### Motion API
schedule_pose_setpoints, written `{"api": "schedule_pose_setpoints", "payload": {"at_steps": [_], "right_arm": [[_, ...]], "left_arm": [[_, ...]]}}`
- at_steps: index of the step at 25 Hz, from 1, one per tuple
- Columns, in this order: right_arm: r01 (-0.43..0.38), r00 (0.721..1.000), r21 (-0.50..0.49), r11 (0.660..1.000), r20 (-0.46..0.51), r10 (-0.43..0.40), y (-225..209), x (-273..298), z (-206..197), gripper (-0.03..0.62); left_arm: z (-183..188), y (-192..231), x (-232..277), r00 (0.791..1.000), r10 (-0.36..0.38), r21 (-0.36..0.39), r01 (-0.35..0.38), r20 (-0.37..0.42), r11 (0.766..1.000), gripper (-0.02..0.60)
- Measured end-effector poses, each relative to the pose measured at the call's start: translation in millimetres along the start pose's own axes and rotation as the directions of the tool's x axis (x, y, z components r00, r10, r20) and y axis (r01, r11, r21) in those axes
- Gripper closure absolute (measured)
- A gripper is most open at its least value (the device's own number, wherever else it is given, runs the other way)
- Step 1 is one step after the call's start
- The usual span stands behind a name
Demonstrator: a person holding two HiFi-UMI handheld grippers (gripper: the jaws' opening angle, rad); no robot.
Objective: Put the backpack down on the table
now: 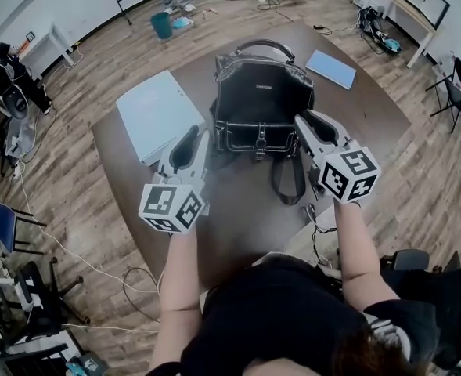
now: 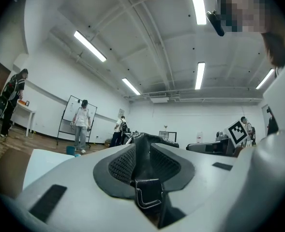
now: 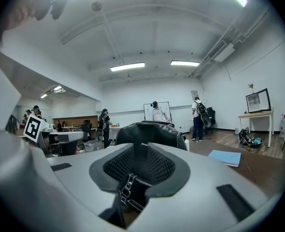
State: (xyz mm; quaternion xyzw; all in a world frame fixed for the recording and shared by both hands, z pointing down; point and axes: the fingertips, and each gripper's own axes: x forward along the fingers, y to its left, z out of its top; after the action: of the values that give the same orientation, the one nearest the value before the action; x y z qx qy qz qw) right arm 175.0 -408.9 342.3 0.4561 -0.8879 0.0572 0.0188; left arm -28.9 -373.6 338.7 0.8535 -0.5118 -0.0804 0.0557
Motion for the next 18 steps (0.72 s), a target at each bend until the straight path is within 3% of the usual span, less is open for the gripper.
{"api": "schedule_pose_setpoints", "payload": {"at_steps": [7,18], "right_arm": [[-0.039,0.999,-0.025,0.999,-0.009,0.039,46,11,0,0.566],[-0.126,0.990,-0.040,0.991,-0.070,0.123,102,20,-18,0.577]], "left_arm": [[14,10,-33,0.996,0.092,0.028,-0.093,0.008,0.995,0.515],[-7,31,-75,0.968,0.239,0.033,-0.238,-0.071,0.971,0.532]]}}
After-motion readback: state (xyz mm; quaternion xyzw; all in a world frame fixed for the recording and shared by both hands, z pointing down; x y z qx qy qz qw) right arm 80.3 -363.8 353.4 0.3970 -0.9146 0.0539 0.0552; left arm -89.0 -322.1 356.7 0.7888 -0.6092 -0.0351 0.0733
